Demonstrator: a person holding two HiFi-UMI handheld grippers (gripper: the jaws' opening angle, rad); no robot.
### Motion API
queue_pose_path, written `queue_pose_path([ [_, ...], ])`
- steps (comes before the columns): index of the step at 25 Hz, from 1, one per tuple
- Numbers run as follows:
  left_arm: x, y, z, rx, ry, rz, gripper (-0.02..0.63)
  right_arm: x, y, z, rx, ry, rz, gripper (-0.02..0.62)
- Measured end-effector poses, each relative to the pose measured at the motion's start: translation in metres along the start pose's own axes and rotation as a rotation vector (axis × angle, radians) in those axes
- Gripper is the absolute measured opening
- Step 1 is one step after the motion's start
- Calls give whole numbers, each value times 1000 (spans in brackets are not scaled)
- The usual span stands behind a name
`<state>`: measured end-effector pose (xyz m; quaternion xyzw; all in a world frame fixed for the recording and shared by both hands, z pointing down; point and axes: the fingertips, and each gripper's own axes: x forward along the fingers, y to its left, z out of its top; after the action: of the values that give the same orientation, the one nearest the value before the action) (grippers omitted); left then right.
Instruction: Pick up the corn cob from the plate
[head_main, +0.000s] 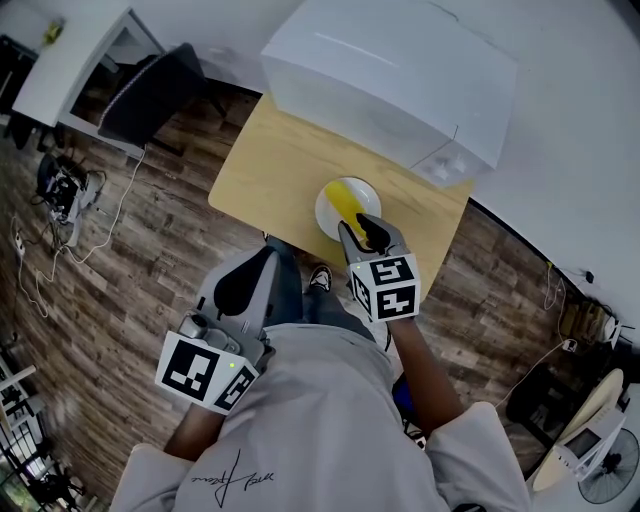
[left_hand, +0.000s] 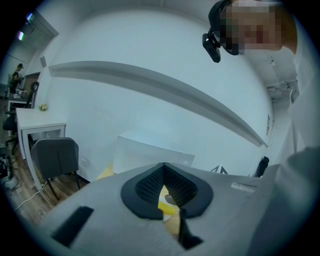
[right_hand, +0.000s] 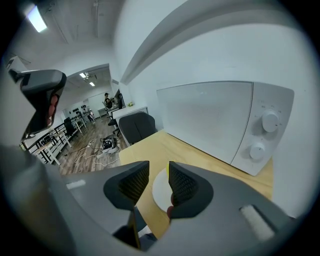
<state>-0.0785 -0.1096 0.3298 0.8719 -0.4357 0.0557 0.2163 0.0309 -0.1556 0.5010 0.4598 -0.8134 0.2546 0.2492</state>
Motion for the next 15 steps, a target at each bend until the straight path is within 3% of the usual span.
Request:
queue_pose_path([
  [15,1,11,-3,-10,13,10,-6,40,-16,-26,-78,116,-31,180],
])
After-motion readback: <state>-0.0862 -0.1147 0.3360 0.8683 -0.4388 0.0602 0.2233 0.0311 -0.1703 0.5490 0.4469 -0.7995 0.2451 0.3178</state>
